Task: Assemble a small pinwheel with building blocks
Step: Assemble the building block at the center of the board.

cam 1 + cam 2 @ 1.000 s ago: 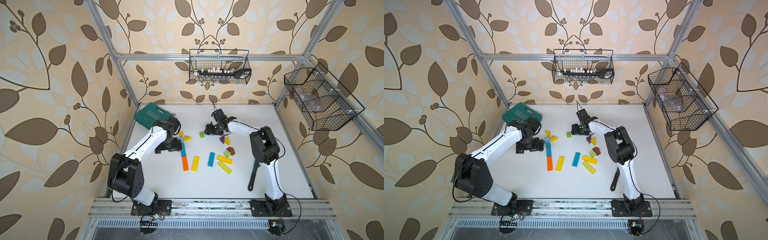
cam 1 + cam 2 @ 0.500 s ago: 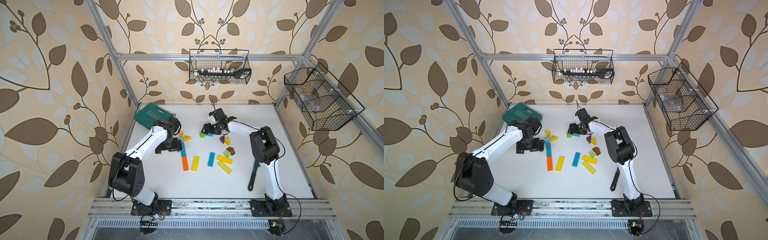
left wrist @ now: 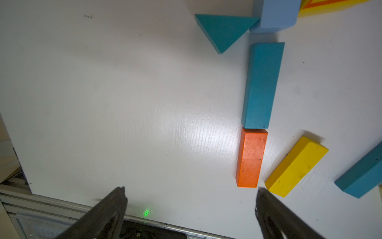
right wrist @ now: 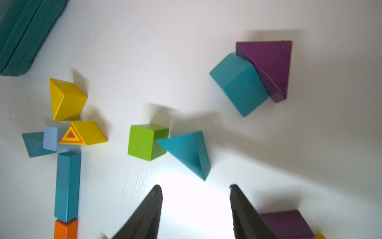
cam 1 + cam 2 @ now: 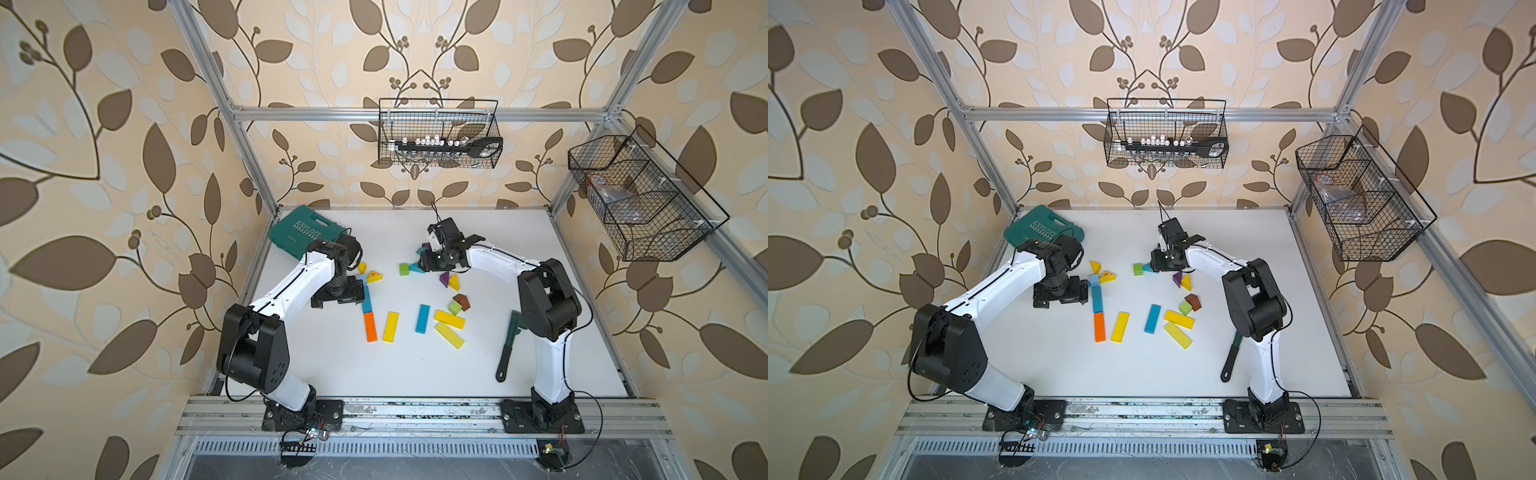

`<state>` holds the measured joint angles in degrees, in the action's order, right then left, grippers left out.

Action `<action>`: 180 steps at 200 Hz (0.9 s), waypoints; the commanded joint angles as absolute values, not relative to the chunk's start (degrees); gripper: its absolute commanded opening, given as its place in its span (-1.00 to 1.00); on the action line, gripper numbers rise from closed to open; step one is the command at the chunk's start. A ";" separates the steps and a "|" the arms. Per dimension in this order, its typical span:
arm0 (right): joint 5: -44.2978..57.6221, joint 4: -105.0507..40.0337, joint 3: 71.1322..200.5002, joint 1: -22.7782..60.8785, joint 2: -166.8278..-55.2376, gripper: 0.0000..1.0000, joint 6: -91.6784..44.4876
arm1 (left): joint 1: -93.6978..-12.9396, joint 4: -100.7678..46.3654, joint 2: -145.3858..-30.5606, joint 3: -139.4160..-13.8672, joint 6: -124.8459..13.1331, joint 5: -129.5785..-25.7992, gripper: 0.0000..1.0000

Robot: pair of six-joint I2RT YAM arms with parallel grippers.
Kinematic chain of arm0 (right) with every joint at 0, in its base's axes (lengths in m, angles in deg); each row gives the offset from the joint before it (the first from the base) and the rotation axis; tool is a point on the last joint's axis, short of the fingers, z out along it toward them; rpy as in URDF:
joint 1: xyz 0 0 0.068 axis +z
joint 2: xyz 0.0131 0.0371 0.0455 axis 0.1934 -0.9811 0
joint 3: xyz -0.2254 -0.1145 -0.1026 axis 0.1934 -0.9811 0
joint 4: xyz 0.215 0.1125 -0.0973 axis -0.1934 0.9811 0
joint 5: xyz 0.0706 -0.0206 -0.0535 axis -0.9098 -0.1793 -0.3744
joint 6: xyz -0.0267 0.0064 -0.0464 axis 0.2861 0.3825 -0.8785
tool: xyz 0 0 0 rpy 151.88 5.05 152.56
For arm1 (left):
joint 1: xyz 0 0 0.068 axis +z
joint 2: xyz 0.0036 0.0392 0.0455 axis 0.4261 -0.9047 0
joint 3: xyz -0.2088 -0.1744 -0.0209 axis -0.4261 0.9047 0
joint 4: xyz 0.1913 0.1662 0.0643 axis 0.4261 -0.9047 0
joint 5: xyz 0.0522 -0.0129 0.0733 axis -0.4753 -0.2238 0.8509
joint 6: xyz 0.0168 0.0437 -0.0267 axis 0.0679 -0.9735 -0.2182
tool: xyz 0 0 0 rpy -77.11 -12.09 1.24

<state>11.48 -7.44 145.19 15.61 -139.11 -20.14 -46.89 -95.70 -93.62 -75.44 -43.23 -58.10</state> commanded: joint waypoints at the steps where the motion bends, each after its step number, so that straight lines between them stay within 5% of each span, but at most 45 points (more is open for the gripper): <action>1: 12.60 -8.94 142.53 16.28 -138.41 0.06 -21.06 | -46.23 -96.65 -93.96 -75.78 -43.86 -58.43 0.98; 180: 18.33 -3.24 152.92 15.74 -147.74 0.11 -25.21 | -46.23 -96.93 -94.05 -75.89 -43.80 -58.09 0.98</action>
<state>16.86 -4.49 151.00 15.76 -146.52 -24.01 -46.89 -95.70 -93.82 -75.44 -43.23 -58.10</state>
